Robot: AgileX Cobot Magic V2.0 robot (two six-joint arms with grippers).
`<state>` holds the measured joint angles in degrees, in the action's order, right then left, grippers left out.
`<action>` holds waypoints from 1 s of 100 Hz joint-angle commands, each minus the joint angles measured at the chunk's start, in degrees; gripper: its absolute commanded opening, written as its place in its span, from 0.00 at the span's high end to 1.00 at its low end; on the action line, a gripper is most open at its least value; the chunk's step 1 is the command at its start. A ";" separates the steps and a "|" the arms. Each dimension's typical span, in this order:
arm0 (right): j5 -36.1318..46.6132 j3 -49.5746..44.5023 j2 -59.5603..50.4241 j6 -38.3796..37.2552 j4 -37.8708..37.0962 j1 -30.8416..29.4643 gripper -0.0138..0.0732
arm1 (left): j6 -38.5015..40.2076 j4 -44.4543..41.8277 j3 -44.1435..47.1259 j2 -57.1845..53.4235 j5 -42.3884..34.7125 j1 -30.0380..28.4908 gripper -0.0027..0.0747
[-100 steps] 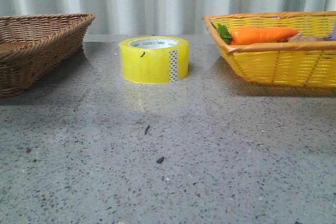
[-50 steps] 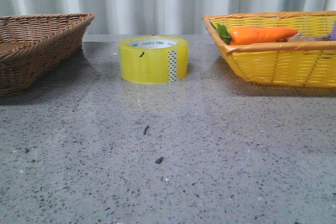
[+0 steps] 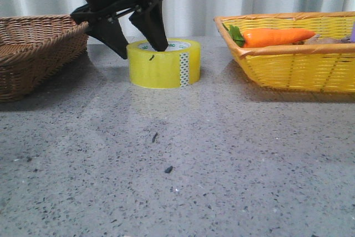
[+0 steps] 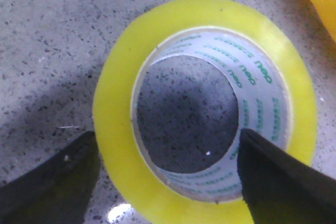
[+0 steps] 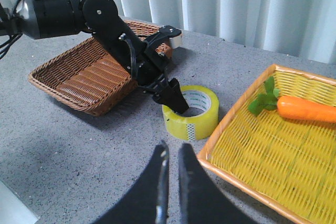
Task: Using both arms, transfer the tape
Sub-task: 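Grasp the tape roll with the left gripper and lift it, then carry the tape roll with the left gripper into the brown basket and release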
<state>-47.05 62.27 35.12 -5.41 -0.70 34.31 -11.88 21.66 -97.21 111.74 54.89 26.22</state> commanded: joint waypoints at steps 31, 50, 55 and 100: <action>2.46 1.13 0.45 -0.08 -1.68 -0.18 0.89 | 0.44 3.28 -3.98 -4.66 -3.50 0.48 0.99; 2.57 1.13 0.68 -0.08 -2.50 -0.18 0.89 | 0.33 2.66 -11.55 -10.88 -3.50 -1.02 0.99; 2.57 1.13 0.80 -0.08 -2.76 -0.18 0.89 | 0.33 2.29 -13.70 -12.77 -3.50 -2.08 0.99; 3.03 1.13 0.93 -0.08 -3.35 -0.18 0.89 | 0.33 -10.98 -16.42 -20.69 10.43 -22.65 0.99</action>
<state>-48.42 62.27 35.31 -5.41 -3.11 34.31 -11.84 10.83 -112.90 92.49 64.46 7.65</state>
